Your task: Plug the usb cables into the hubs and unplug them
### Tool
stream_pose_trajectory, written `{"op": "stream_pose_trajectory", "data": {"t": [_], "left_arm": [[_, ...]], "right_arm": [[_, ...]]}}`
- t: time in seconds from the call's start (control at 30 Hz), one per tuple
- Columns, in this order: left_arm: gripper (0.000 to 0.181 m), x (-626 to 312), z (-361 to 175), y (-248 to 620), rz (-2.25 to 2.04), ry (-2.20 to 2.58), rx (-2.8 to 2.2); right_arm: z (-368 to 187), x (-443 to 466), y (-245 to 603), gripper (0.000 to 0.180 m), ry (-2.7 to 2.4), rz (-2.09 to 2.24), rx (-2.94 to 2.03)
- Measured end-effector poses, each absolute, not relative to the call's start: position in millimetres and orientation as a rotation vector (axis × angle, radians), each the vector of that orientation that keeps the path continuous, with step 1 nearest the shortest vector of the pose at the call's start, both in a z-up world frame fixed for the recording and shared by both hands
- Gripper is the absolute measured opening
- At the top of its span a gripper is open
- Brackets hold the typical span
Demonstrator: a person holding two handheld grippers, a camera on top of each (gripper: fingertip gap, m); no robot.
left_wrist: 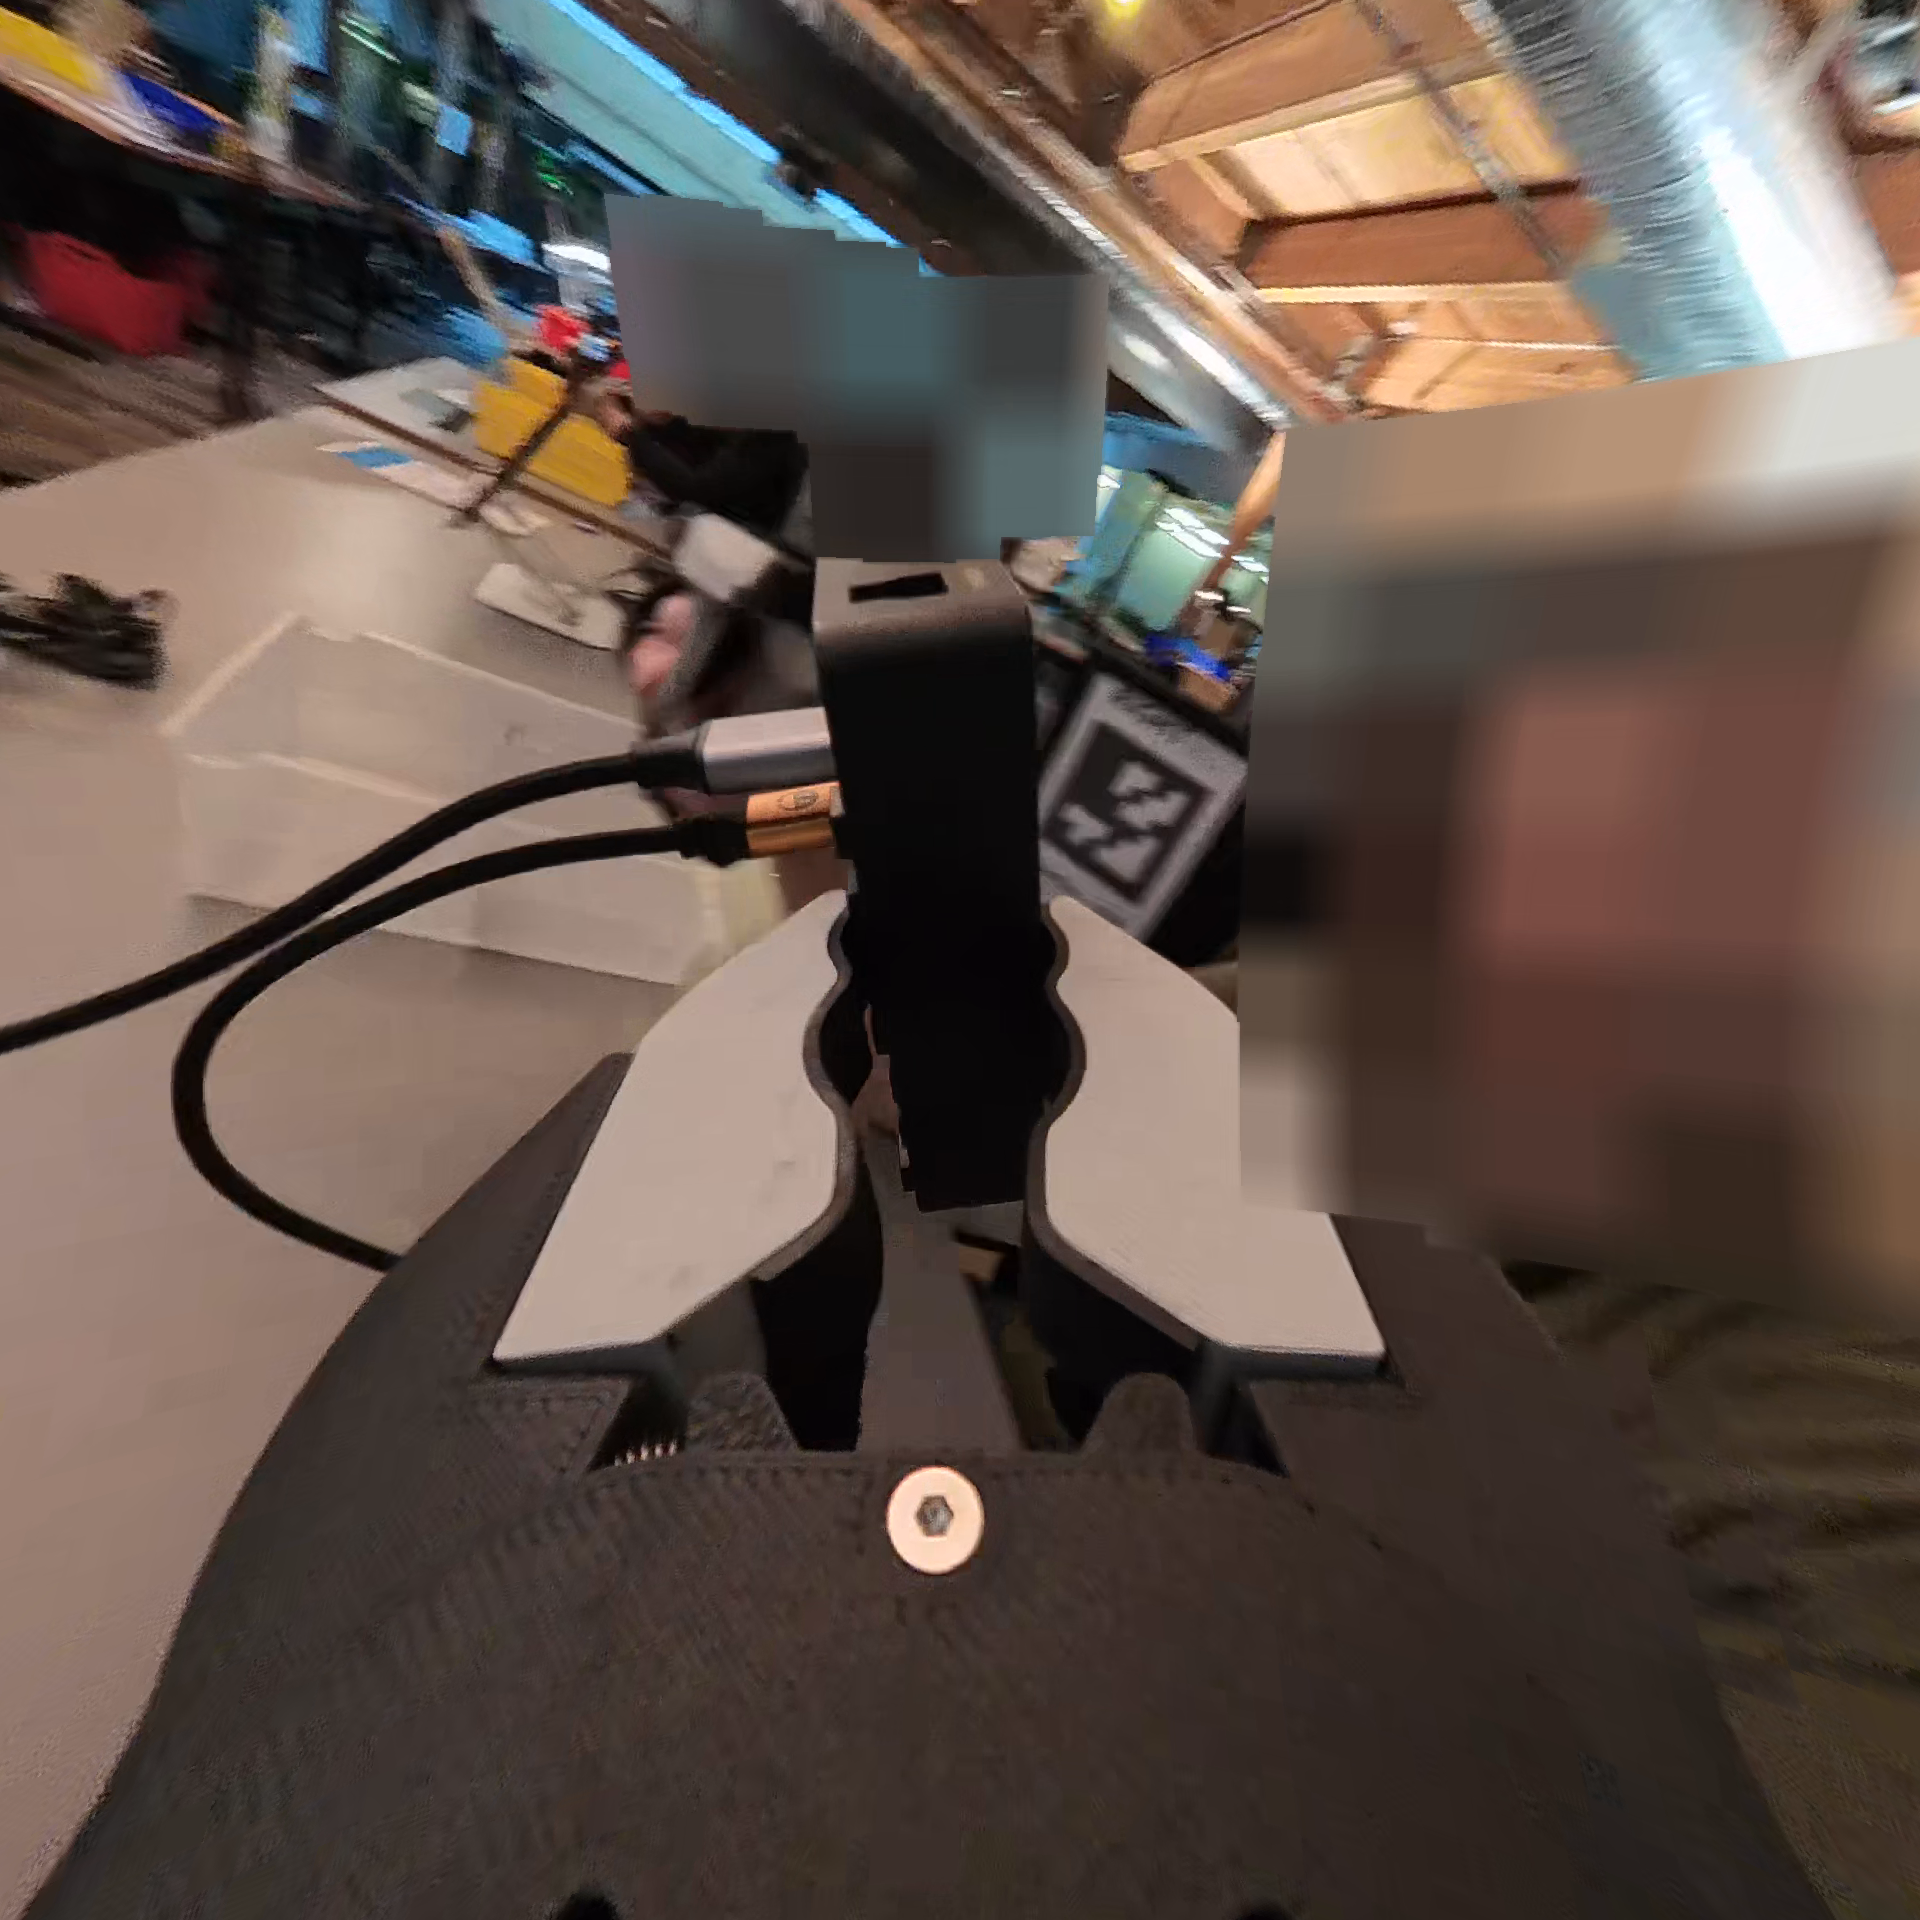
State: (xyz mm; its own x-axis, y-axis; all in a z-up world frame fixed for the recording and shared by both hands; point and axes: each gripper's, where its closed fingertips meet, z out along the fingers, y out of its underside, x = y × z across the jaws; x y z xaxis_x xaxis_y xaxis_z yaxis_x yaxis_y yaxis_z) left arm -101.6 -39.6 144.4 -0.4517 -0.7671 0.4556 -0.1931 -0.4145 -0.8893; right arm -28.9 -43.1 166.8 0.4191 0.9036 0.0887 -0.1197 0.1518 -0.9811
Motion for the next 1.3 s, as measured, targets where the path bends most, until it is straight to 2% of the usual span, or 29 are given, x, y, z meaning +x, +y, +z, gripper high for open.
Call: {"op": "stream_pose_trajectory", "data": {"t": [0.03,0.23,0.4,0.47,0.63,0.67,0.7,0.93,1.1,1.2,1.3], "left_arm": [[0.027,-89,133,-30,-1.814,1.341,-1.392],[0.027,-36,66,49,-0.937,1.052,-1.576],[0.027,-4,22,71,-0.504,1.023,-1.535],[0.027,8,11,69,-0.473,1.005,-1.516],[0.027,19,0,63,-0.484,0.953,-1.476],[0.027,19,-2,61,-0.49,0.953,-1.472],[0.027,19,-3,61,-0.489,0.95,-1.468],[0.029,8,-35,67,-0.369,0.954,-1.515],[0.033,4,-78,53,-0.409,1.039,-1.676],[0.039,-6,-77,32,-0.538,1.074,-1.715],[0.047,-17,-49,-2,-0.765,1.176,-1.701]], "right_arm": [[163,-29,-38,0.046,-0.823,0.835,-1.239],[138,-4,9,0.057,-0.581,0.439,-1.48],[107,4,38,0.068,-0.462,0.482,-1.624],[86,3,49,0.081,-0.442,0.521,-1.722],[43,16,74,0.086,-0.438,0.455,-1.858],[39,11,73,0.08,-0.488,0.476,-1.861],[34,2,69,0.06,-0.586,0.519,-1.858],[0,-11,74,0.059,-0.803,0.549,-1.831],[-39,-13,74,0.059,-0.972,0.536,-1.861],[-58,-10,70,0.059,-1.041,0.591,-1.861],[-62,-7,59,0.059,-1.111,0.723,-1.806]]}}
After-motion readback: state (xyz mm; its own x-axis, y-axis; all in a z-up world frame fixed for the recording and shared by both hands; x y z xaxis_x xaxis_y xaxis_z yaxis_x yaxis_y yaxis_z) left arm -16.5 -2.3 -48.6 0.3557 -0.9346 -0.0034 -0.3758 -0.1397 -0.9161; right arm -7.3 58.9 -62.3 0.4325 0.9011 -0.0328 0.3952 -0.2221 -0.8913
